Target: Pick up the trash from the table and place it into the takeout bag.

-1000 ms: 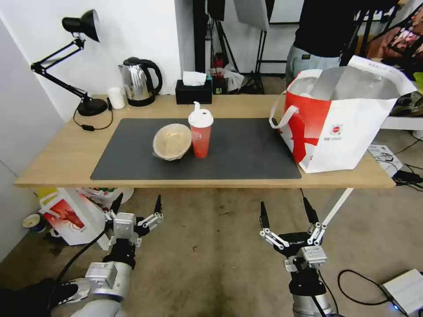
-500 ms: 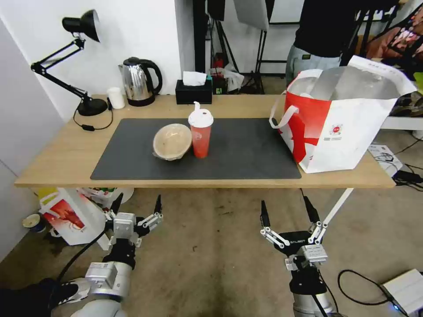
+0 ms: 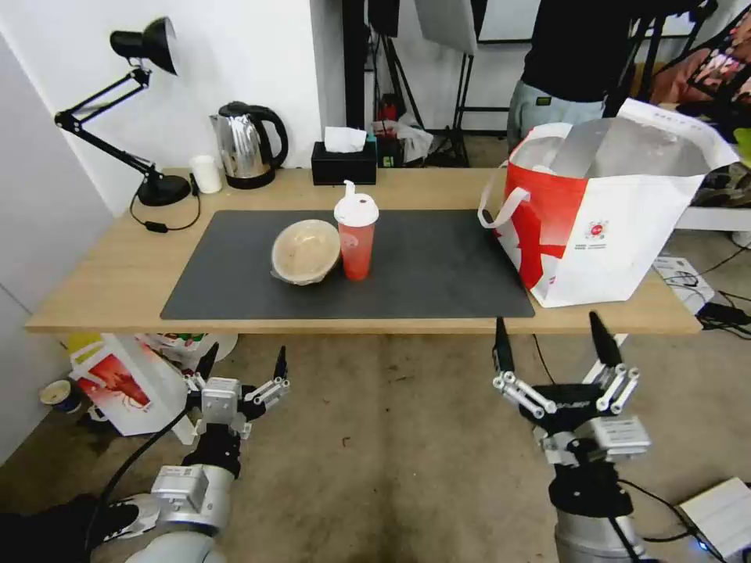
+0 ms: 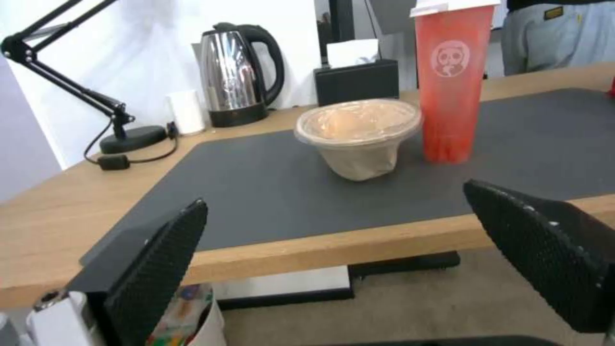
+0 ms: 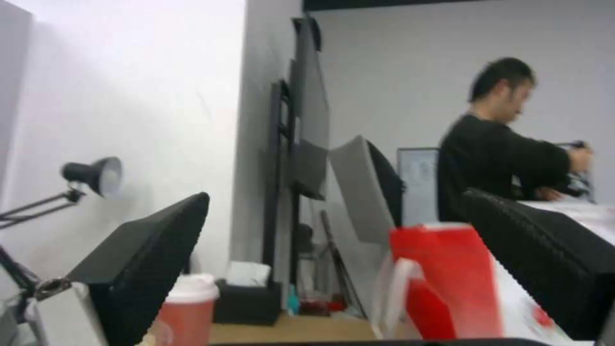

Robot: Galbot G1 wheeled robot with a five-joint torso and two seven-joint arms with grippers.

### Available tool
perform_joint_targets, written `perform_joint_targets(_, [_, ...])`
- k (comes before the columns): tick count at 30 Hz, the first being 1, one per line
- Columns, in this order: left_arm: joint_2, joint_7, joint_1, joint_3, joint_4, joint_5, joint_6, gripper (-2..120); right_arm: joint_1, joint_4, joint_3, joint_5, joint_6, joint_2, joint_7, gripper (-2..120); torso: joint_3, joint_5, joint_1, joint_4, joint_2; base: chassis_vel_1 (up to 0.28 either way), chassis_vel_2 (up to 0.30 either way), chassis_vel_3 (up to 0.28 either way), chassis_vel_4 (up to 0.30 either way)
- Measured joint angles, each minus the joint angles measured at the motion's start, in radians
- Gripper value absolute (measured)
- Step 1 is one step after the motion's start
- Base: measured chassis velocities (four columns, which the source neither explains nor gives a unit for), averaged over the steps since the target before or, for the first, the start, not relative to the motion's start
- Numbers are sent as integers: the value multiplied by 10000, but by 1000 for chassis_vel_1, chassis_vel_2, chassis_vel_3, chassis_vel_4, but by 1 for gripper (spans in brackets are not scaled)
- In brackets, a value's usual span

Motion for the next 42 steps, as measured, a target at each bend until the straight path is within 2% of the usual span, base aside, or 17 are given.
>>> perform_joint_targets(2, [0,0,0,0,0,0,0,100,1144,-124,-9,969,-27,-364,-689,100,1,2,0,5,0,0,0,0,0])
perform_joint_targets(8, [1,0,0,0,0,0,0,100,2641,-145,-198,2515,-28,-757,-1626,100,0,1,0,3,-1,0,0,0,0])
perform_joint_targets(12, [0,0,0,0,0,0,0,100,4039,-160,-355,4616,-182,-1192,-2681,100,0,-1,0,2,-1,0,0,0,0])
perform_joint_targets(13, [0,0,0,0,0,0,0,100,4039,-160,-355,4616,-182,-1192,-2681,100,0,-1,0,2,-1,0,0,0,0])
perform_joint_targets(17, [0,0,-1,0,0,0,0,100,5468,-341,-545,6933,-1000,-1718,-4144,100,1,-1,1,3,-1,0,0,0,0])
perform_joint_targets(18, [0,0,-1,0,0,0,0,100,5468,-341,-545,6933,-1000,-1718,-4144,100,1,-1,1,3,-1,0,0,0,0])
perform_joint_targets(20, [0,0,-1,0,0,0,0,100,6238,-444,-829,7996,-1475,-1950,-4814,100,1,-1,1,1,-1,0,0,0,0])
perform_joint_targets(22, [0,0,0,0,0,0,0,100,6976,-575,-1284,8956,-1789,-2093,-5143,100,1,0,0,3,0,0,0,0,0])
perform_joint_targets(23, [0,0,0,0,0,0,0,100,6976,-575,-1284,8956,-1789,-2093,-5143,100,1,0,0,3,0,0,0,0,0])
perform_joint_targets(28, [0,1,0,0,0,0,0,100,7867,-735,-1865,10804,-2590,-2228,-5631,100,0,0,1,1,0,0,0,0,0])
perform_joint_targets(33, [0,0,0,0,0,0,0,100,8175,-966,-2381,11203,-3282,-2290,-5839,100,1,1,0,2,-1,0,0,0,0])
perform_joint_targets(42, [0,0,0,0,0,0,0,100,8458,-1033,-2814,11223,-3938,-2242,-5615,100,0,0,0,1,-1,0,0,0,0])
